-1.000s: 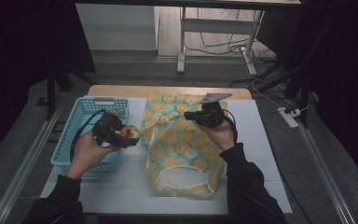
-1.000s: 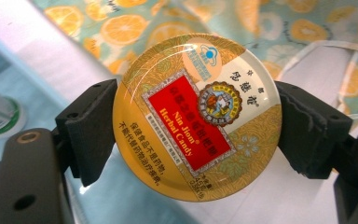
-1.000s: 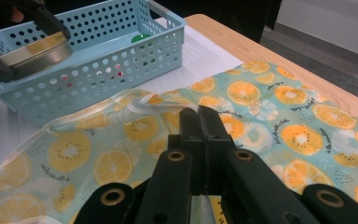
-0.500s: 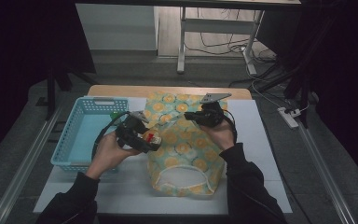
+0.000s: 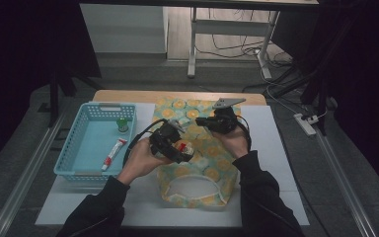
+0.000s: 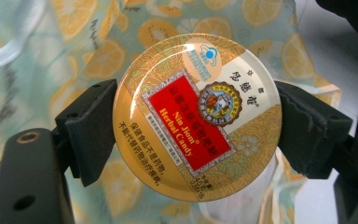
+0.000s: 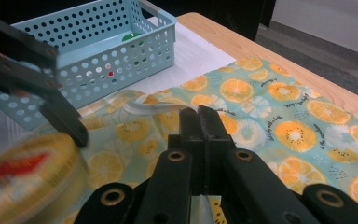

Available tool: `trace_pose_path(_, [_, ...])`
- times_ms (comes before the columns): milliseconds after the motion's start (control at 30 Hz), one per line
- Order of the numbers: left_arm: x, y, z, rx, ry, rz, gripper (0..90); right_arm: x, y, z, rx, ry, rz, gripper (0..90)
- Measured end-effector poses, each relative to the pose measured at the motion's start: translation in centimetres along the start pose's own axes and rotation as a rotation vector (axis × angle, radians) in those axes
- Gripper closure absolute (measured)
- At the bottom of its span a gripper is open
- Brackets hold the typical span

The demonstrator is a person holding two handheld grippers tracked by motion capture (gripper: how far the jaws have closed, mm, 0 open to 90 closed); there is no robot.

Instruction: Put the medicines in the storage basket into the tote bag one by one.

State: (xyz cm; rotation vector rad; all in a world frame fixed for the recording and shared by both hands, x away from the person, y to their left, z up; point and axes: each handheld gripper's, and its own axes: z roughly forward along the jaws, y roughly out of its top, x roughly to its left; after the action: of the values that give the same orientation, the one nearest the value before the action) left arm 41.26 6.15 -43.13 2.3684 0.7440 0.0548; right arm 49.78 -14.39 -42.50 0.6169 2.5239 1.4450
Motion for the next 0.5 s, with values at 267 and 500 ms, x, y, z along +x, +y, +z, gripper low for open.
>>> trace_pose_path(267, [0.8,1.1,3.1,0.015,0.024,0.001,20.6,-0.2,0.0,-0.1,-0.008,-0.007,0.007,90.0])
trace_pose_path(500, [1.5,1.8,5.6,0.034,0.058,0.024,20.6,-0.8,-0.3,0.0,-0.007,-0.016,0.020,90.0])
